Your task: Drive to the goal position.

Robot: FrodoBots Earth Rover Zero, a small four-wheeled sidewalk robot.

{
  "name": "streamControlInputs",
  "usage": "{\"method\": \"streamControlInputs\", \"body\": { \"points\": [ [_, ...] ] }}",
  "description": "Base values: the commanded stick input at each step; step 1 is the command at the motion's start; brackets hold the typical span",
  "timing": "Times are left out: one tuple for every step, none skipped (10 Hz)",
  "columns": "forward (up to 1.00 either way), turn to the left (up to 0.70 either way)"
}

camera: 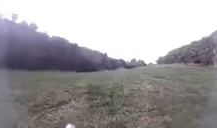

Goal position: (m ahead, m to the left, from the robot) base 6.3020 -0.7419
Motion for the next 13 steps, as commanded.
{"method": "streamControlInputs", "body": {
  "points": [
    [0.70,0.00],
    [0.70,0.00],
    [0.70,0.00],
    [0.70,0.00],
    [0.70,0.00],
    [0.70,0.00],
    [0.70,0.00],
    [0.70,0.00],
    [0.70,0.00],
    [0.70,0.00],
    [0.70,0.00],
    [0.70,0.00],
    [0.70,0.00]
  ]
}}
